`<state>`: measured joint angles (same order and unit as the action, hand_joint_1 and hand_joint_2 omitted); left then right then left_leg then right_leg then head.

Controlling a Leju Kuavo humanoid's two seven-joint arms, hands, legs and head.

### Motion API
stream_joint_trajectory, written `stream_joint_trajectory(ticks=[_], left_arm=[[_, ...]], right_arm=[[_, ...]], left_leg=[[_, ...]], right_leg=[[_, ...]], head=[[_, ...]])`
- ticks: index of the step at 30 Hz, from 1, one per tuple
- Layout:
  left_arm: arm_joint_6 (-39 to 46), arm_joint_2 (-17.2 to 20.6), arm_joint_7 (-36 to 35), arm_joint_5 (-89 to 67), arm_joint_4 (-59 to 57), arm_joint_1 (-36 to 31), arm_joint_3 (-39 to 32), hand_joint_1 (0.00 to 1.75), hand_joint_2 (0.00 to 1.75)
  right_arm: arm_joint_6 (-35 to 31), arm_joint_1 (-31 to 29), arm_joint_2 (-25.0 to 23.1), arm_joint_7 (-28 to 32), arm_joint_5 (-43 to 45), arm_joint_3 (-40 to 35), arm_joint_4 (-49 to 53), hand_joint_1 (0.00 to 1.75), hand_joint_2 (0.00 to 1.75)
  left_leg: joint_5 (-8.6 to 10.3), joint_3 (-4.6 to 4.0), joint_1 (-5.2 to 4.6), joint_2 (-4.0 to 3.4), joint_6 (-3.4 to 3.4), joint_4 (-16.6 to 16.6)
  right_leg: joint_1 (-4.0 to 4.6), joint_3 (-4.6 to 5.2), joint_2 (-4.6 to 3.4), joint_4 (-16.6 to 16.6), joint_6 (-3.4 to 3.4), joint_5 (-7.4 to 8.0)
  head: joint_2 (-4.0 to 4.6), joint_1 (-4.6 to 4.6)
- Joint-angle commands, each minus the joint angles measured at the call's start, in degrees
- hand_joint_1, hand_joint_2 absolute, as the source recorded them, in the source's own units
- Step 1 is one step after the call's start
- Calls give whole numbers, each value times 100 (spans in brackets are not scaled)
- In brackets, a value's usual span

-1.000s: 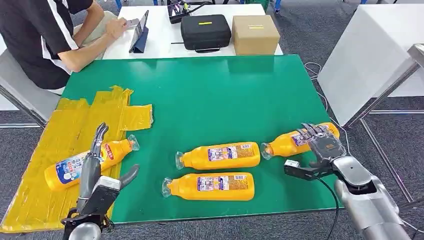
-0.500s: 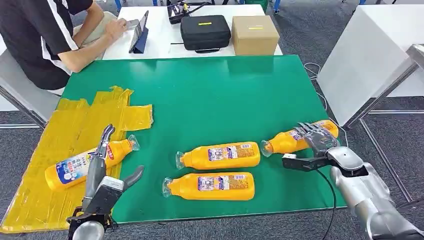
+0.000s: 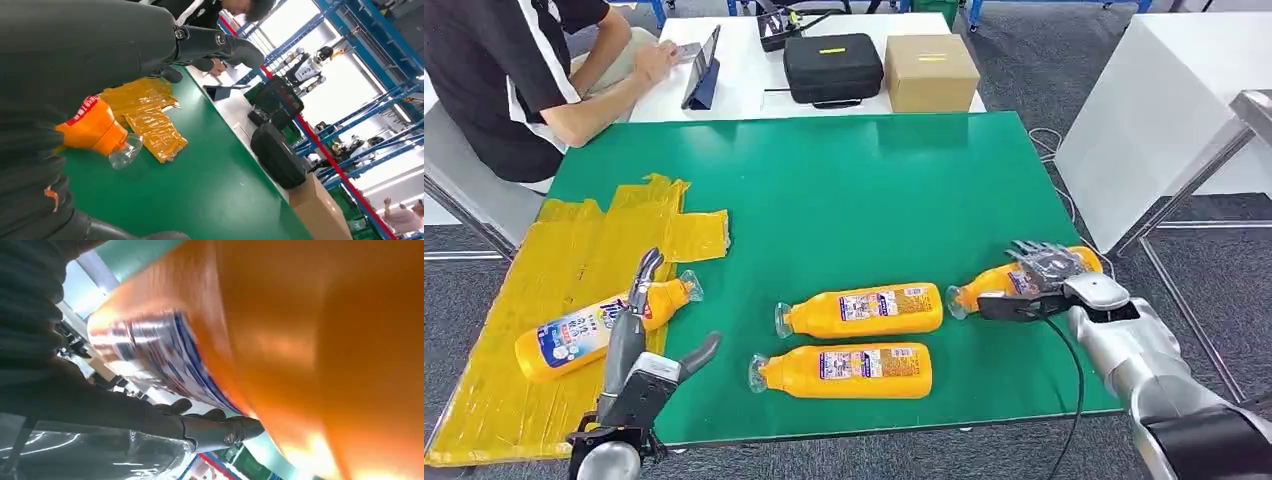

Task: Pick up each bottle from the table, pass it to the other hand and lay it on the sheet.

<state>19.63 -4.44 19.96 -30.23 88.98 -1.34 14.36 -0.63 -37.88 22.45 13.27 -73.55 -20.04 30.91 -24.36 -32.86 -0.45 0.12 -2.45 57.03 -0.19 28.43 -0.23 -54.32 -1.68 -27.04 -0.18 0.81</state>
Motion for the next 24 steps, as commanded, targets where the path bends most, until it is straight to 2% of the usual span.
stream_joint_trajectory(ticks=[1, 4, 5, 11, 13, 14, 15, 16, 18, 24], left_arm=[[-19, 13, -14, -9, -338, -140, 94, 0, 175], [-19, 13, -14, -9, -338, -140, 94, 0, 175], [-43, 10, -11, -8, -379, -180, 127, 0, 175], [-66, -94, -101, -44, -410, -234, 131, 0, 175], [-133, -117, -123, -41, -488, -327, 156, 0, 175], [-172, -129, -132, -23, -546, -404, 181, 0, 175], [-210, -142, -159, 11, -621, -524, 211, 0, 175], [-230, -141, -185, 33, -689, -614, 240, 0, 175], [-286, -101, -256, 146, -964, -854, 334, 0, 175], [-186, -120, -191, 428, -1380, -1180, 465, 0, 175]], right_arm=[[52, -113, -288, -15, 9, -253, -693, 0, 175], [52, -113, -288, -15, 9, -253, -693, 0, 175], [448, -206, -303, 27, 146, -223, -889, 0, 175], [1621, -314, -276, 110, 449, -320, -1210, 0, 175], [2528, -346, -130, 180, 559, -389, -1314, 0, 175], [2880, -322, 3, 220, 651, -452, -1244, 52, 175], [3187, -329, 114, 284, 757, -504, -1242, 148, 175], [3331, -316, 185, 347, 830, -554, -1208, 171, 175], [3542, -193, 405, 514, 1113, -591, -1053, 175, 175], [3469, 197, 681, 427, 1523, -669, -750, 175, 175]], left_leg=[[3, 8, 3, -1, 12, -7], [3, 11, 3, -1, 12, -7], [5, 10, 3, 0, 15, -10], [8, 19, 5, 7, 15, -9], [5, 26, 5, 12, 11, -6], [10, 23, 7, 21, 16, -11], [7, 33, 7, 30, 13, -8], [7, 37, 7, 34, 9, -5], [12, 27, 7, 52, 11, -8], [7, 39, 10, 81, 10, -11]], right_leg=[[2, -9, 1, 10, 1, 6], [2, -12, 0, 9, 2, 7], [2, -11, 2, 11, 3, 9], [4, -20, 8, 15, 4, 10], [3, -27, 13, 14, 3, 6], [4, -26, 23, 20, 4, 9], [3, -21, 32, 20, 3, 3], [2, 10, 35, 19, 0, 1], [0, 18, 51, 24, 1, 3], [1, -8, 78, 35, -1, -3]], head=[[-2, 0], [0, 0], [0, 0], [0, 2], [-2, 2], [0, 2], [0, 2], [0, 0], [0, 4], [0, 2]])
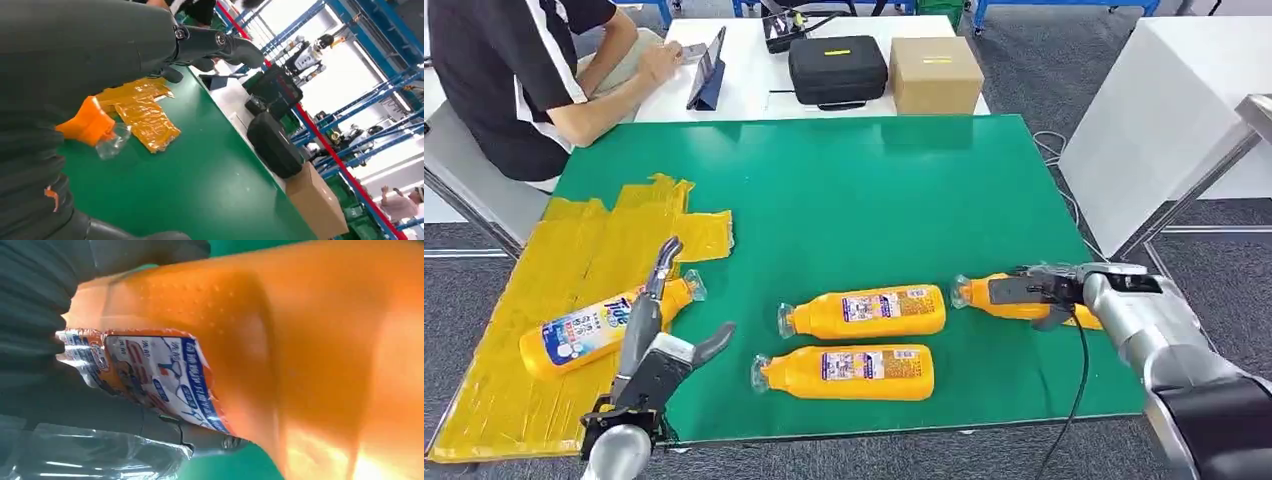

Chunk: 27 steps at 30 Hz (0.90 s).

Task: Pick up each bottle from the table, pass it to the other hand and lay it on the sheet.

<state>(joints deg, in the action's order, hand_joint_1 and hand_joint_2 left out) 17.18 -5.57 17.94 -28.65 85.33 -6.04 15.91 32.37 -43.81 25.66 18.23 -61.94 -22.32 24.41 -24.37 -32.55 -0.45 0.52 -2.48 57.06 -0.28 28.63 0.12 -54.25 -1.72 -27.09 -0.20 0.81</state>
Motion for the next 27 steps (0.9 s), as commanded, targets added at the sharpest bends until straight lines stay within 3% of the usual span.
stream_joint_trajectory(ticks=[1, 8, 13, 16, 17, 22, 24, 27], left_arm=[[103, 4, 31, 383, -1045, -734, 309, 0, 175], [221, 121, 79, 516, -1082, -684, 247, 0, 175], [302, 147, 38, 506, -888, -413, 31, 0, 175], [384, 121, -48, 381, -674, -115, -134, 0, 175], [385, 111, -57, 356, -638, -46, -165, 0, 175], [376, -27, -64, 193, -534, 245, -285, 0, 175], [348, -99, -69, 113, -558, 235, -268, 0, 175], [335, -162, -110, 0, -545, 212, -267, 0, 175]], right_arm=[[111, 834, 374, -151, 427, -493, -64, 175, 175], [-415, 695, 129, -423, 571, -540, -90, 175, 175], [-1989, 414, -413, -1056, 653, -365, -182, 175, 175], [-3085, 500, -807, -1885, 683, 49, 29, 175, 175], [-3343, 608, -880, -1884, 812, 236, 189, 175, 175], [-5040, 1855, -1106, -2020, 1029, 1297, 2118, 175, 175], [-5378, 2603, -1152, -2065, 932, 1677, 3320, 175, 175], [-5717, 3266, -1318, -1994, 805, 2016, 4590, 175, 175]], left_leg=[[6, 8, 12, 33, 11, -11], [12, 9, 8, 24, 16, -21], [2, 11, 6, -8, 10, -11], [4, 9, 3, -50, 3, -13], [10, 3, 2, -72, 10, -19], [21, -8, -5, -43, -4, -18], [23, -17, -4, -22, -16, -9], [20, -38, -5, 14, -10, -9]], right_leg=[[11, -26, 35, 25, 3, 1], [9, -31, 29, 37, 4, 8], [9, -30, -4, 24, 3, 9], [9, -74, -49, 22, -13, 30], [8, -61, -66, 25, -13, 41], [5, -54, -36, 23, -11, 38], [7, -56, -13, 18, -13, 31], [6, -43, 20, 15, -15, 17]], head=[[2, -2], [2, 2], [0, 2], [2, 2], [2, 2], [0, 0], [0, 0], [2, 0]])
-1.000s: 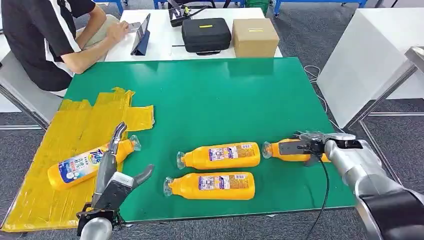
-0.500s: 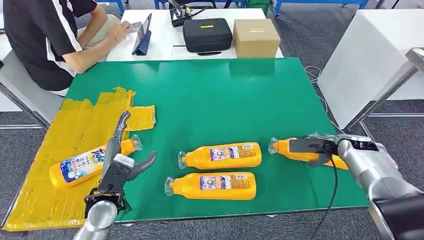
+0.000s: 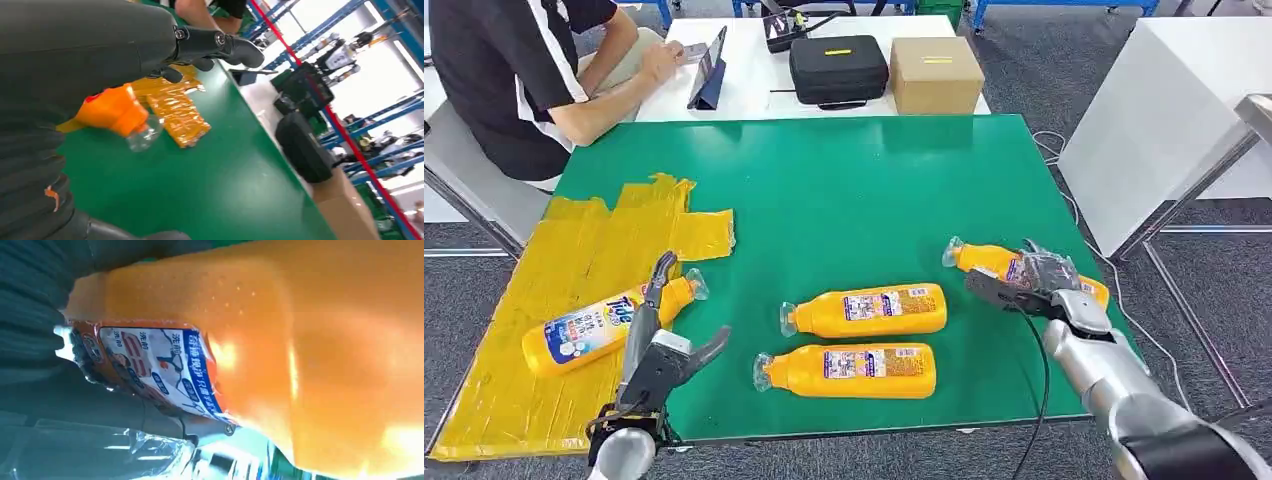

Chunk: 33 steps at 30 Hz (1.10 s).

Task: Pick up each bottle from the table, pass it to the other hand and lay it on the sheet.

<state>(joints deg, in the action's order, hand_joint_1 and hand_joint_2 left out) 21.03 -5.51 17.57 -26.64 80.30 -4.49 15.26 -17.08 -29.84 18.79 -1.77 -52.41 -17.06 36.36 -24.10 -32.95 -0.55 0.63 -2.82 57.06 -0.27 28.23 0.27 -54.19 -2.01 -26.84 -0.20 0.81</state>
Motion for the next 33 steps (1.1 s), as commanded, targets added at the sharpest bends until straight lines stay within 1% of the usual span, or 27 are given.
stream_joint_trajectory(ticks=[1, 2, 3, 5, 6, 8, 10, 13, 15, 18, 19, 21, 22, 24, 25, 26, 29, 30, 32, 33], left_arm=[[-50, -174, -76, -204, -54, 51, -212, 0, 175], [-50, -170, -76, -204, -64, 44, -218, 0, 175], [-46, -174, -70, -192, -88, 36, -235, 0, 175], [-48, -157, -70, -178, -144, 8, -259, 0, 175], [4, -143, -48, -171, -155, 16, -293, 0, 175], [46, -101, -26, -153, -122, 69, -329, 0, 175], [77, -78, -8, -126, -67, 128, -342, 0, 175], [85, -68, -2, -109, -54, 156, -353, 0, 175], [89, -70, 4, -88, -38, 168, -355, 0, 175], [-9, -73, 47, 101, -3, 215, -363, 0, 175], [-89, -69, 66, 191, 2, 219, -371, 0, 175], [-89, -71, 66, 193, -1, 217, -373, 0, 175], [-308, -67, 111, 436, 6, 209, -385, 0, 175], [-712, -57, 229, 801, 30, 182, -382, 0, 175], [-899, -51, 263, 962, 41, 177, -371, 0, 175], [-1185, -29, 325, 1182, 52, 161, -320, 0, 175], [-1183, -37, 324, 1179, 48, 161, -309, 0, 175], [-1255, -18, 349, 1224, 56, 166, -278, 0, 175], [-1541, 29, 431, 1386, 88, 180, -167, 0, 175], [-1628, 34, 468, 1409, 135, 197, -80, 0, 175]], right_arm=[[-944, 1975, -705, 139, -123, 1568, 3647, 175, 175], [-929, 2002, -733, 127, -120, 1563, 3725, 175, 175], [-1076, 2079, -783, 222, -99, 1603, 3929, 175, 175], [-1402, 2186, -883, 469, 38, 1596, 4221, 175, 175], [-1621, 2223, -913, 671, 154, 1482, 4393, 175, 175], [-1719, 2143, -970, 751, 263, 1337, 4439, 175, 175], [-2094, 2064, -995, 931, 421, 1165, 4479, 175, 175], [-2124, 2035, -1035, 947, 441, 1095, 4527, 175, 175], [-2238, 2060, -1032, 1006, 500, 1087, 4588, 175, 175], [-2292, 2182, -1378, 1831, 817, 1321, 4979, 175, 175], [-2292, 2204, -1282, 1799, 926, 1098, 5040, 175, 175], [-2292, 2218, -1280, 1757, 914, 1071, 5087, 175, 175], [-2083, 2195, -1141, 1723, 1302, 789, 5157, 175, 175], [-1293, 2120, -1061, 2060, 2479, 448, 5187, 175, 175], [-1159, 2106, -1095, 2198, 2712, 403, 5168, 175, 175], [-1014, 2059, -1182, 2499, 2983, 259, 5020, 175, 175], [-1056, 2039, -1222, 2546, 2981, 209, 4941, 175, 175], [-1011, 2041, -1220, 2635, 3065, 175, 4930, 175, 175], [-613, 2033, -1296, 2966, 3487, 1, 4816, 175, 175], [-526, 2025, -1416, 3049, 3530, -139, 4698, 175, 175]], left_leg=[[-8, -6, 5, 12, 18, -5], [-9, -13, 4, 13, 17, -4], [-13, -19, 4, 15, 23, -2], [-5, -55, 1, 13, 15, -4], [-13, -51, 2, 3, 23, -2], [-6, -64, 1, 8, 15, -5], [-10, -58, 1, -7, 20, -5], [-10, -57, 1, -29, 22, -5], [-5, -63, 2, -13, 16, -6], [-11, -56, 3, -17, 22, -5], [-8, -60, 1, -14, 20, -6], [-6, -67, 1, -10, 14, -5], [-12, -56, 2, -20, 23, -5], [-10, -57, 1, -15, 22, -5], [-9, -62, 2, -19, 20, -2], [-12, -57, 2, -22, 25, -2], [-5, -67, 1, -22, 15, -7], [-9, -59, 2, -30, 22, -7], [-4, -68, 2, -13, 15, -6], [-8, -58, 3, -19, 22, -7]], right_leg=[[5, 1, 13, 6, 7, -11], [4, 9, 11, 2, 6, -11], [4, 13, 13, -1, 8, -16], [2, 52, 10, -5, 6, -9], [2, 51, 1, -7, 9, -14], [2, 65, 6, -5, 6, -10], [2, 62, -6, -5, 8, -10], [2, 66, -18, -5, 9, -9], [2, 67, -5, -2, 7, -8], [1, 61, -9, -3, 9, -12], [0, 66, -6, -4, 9, -12], [-1, 71, -4, -3, 7, -9], [-1, 62, -12, -3, 11, -13], [-2, 64, -8, -4, 10, -13], [-1, 70, -12, -7, 9, -10], [0, 64, -16, -7, 10, -12], [-1, 73, -12, -4, 7, -6], [0, 67, -20, -3, 9, -8], [0, 73, -7, -3, 7, -8], [1, 64, -13, -2, 9, -10]], head=[[2, 0], [2, 0], [2, -2], [2, -2], [2, -2], [0, 0], [0, 0], [2, -2], [2, 0], [0, 0], [2, 0], [2, 0], [2, 0], [0, 0], [0, 0], [0, 0], [0, -2], [2, 0], [0, -2], [0, 2]])
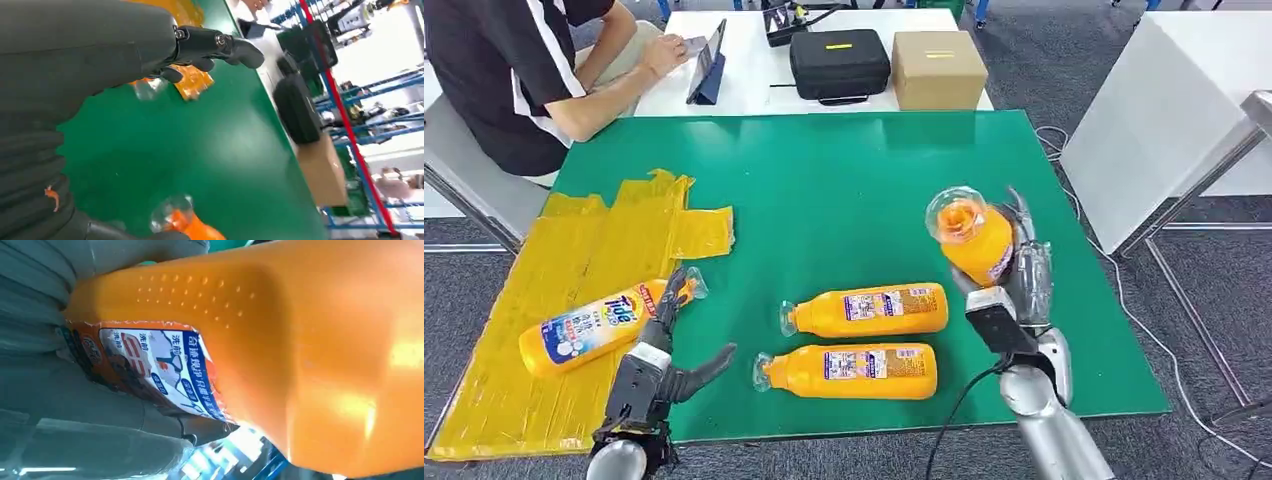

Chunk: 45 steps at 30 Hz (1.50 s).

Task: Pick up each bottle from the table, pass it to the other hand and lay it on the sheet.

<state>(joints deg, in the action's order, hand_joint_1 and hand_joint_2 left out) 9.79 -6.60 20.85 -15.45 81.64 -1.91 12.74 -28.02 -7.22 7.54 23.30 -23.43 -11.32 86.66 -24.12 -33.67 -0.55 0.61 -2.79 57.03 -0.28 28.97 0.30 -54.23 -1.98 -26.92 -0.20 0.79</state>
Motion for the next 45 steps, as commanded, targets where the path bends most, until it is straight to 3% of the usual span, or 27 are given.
stream_joint_trajectory(ticks=[1, 14, 33, 45], left_arm=[[-531, 138, 158, 274, 59, -47, 242, 0, 175], [-425, 37, -36, 65, 527, 202, 697, 0, 175], [-489, 129, 25, 522, 1573, 453, 483, 0, 175], [-807, 130, -53, 429, 1455, 396, 1134, 0, 175]], right_arm=[[622, -247, -360, 582, 631, -841, -414, 175, 175], [1306, -337, -1154, 562, 868, -1678, -929, 175, 175], [1096, -90, -1408, 207, -3, -1707, -979, 175, 175], [1067, -81, -1468, 176, -123, -1620, -950, 175, 175]], left_leg=[[-6, 13, 3, -19, 16, -4], [-8, 14, 7, -24, 18, -6], [-5, 3, 7, -13, 14, -4], [-6, 14, 5, -9, 18, -8]], right_leg=[[2, -8, -19, 4, 6, 0], [5, -7, -22, 4, 6, -2], [5, 0, -12, 3, 6, -2], [2, -11, -7, 7, 6, -5]], head=[[0, 2], [2, 2], [2, 4], [0, 4]])
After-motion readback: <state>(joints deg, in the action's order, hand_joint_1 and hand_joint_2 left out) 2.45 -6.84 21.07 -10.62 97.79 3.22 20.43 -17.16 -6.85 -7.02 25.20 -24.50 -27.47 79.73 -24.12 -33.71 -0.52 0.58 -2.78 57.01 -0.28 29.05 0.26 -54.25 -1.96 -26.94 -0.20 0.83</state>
